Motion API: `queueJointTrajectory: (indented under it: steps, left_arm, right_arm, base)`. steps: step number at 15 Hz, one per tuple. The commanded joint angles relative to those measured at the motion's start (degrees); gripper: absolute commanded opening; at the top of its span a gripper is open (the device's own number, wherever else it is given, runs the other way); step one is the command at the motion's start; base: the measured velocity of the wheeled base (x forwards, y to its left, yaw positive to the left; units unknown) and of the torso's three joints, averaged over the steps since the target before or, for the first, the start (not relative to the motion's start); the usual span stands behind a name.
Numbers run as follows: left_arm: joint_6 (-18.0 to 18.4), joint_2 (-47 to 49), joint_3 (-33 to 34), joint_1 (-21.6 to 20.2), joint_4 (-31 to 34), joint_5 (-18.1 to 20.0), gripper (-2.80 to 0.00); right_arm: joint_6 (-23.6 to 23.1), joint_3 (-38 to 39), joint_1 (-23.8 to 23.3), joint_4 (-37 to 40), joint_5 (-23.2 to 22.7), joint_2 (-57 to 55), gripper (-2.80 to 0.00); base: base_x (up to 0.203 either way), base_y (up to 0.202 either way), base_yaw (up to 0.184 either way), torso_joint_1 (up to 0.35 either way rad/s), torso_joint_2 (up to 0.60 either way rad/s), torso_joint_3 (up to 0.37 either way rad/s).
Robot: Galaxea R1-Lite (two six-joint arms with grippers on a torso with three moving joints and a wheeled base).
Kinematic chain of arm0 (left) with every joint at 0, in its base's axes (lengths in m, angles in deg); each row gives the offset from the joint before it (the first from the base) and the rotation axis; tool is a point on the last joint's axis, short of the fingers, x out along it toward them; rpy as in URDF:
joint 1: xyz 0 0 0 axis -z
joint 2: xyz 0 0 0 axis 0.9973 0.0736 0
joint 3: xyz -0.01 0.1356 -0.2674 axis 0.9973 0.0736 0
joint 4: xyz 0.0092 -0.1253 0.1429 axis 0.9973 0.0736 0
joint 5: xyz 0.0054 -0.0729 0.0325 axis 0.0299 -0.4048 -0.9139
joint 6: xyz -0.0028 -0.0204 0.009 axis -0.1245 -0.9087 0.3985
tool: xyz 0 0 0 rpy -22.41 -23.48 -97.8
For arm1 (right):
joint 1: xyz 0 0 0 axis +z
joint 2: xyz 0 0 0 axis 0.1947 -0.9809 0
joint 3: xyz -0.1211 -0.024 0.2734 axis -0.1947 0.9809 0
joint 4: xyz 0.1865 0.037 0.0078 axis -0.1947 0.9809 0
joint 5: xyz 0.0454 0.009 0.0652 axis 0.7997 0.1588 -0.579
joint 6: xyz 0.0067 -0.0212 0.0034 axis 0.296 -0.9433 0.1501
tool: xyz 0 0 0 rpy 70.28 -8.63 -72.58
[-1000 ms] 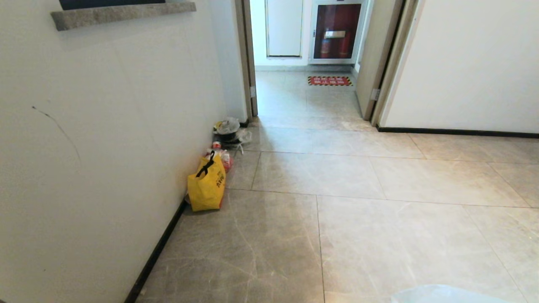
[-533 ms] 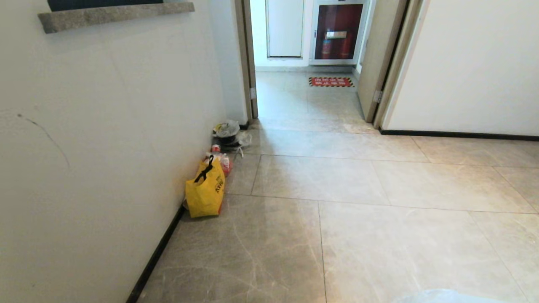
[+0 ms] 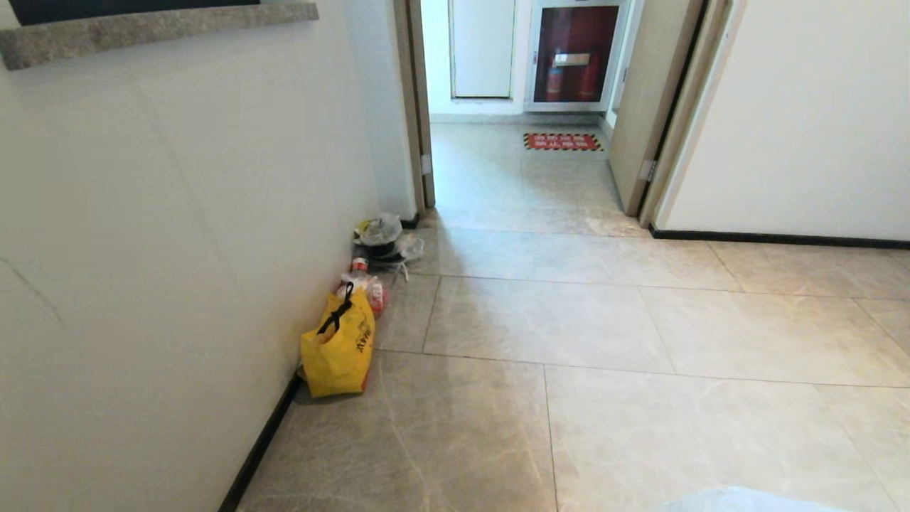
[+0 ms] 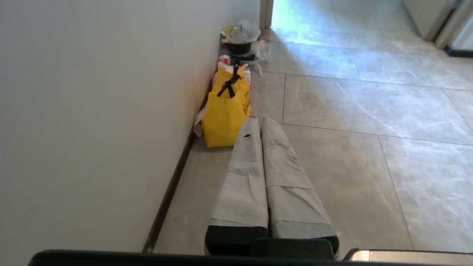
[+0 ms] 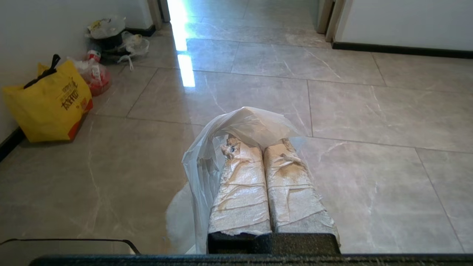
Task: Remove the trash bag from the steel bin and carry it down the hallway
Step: Put the trash bag at the door
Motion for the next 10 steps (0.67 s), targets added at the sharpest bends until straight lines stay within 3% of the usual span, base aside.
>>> queueJointTrajectory:
  steps: [1,10]
  left_arm:
    - [-0.05,0.00,0.00,0.00,0.02,-0.04,-2.80]
    - [-0.05,0.00,0.00,0.00,0.02,-0.04,-2.80]
  right_arm:
    - [-0.06,0.00,-0.04,-0.02,-0.05,-0.05,-2.80]
    - [-0.06,0.00,-0.04,-0.02,-0.05,-0.05,-2.80]
  base:
    - [0.179,0.000,-0.001,0.002,0.00,0.002]
    - [0.190,0.000,0.000,0.003,0.00,0.002]
